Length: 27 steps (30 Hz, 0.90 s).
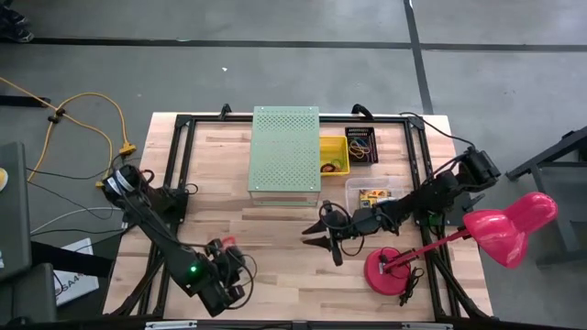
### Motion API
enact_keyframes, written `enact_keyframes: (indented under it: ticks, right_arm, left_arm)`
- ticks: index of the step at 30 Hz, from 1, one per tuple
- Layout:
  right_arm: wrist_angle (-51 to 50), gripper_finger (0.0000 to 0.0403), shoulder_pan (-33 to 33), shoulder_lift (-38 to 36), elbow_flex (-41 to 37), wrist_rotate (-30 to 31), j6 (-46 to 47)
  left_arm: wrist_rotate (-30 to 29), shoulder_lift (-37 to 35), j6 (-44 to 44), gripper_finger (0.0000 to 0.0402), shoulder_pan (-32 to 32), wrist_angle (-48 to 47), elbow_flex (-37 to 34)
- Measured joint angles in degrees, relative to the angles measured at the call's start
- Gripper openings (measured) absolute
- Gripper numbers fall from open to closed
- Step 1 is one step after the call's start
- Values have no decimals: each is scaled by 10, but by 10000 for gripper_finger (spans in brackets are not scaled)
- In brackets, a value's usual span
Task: Pick & Place Office Desk Supplies
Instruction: Put the black spring keychain into the yellow bin
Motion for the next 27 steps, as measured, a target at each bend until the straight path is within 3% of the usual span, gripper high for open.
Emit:
enact_keyframes:
  ticks: [8, 12, 27]
  right_arm:
    - [0, 111, 0, 0, 0, 0, 0]
    - [0, 111, 0, 0, 0, 0, 0]
    - [0, 111, 0, 0, 0, 0, 0]
  left_arm:
    - [17, 6, -121, 91, -23, -68, 0]
    - [58, 6, -181, 91, -32, -101, 0]
    - [74, 33, -242, 91, -46, -90, 1]
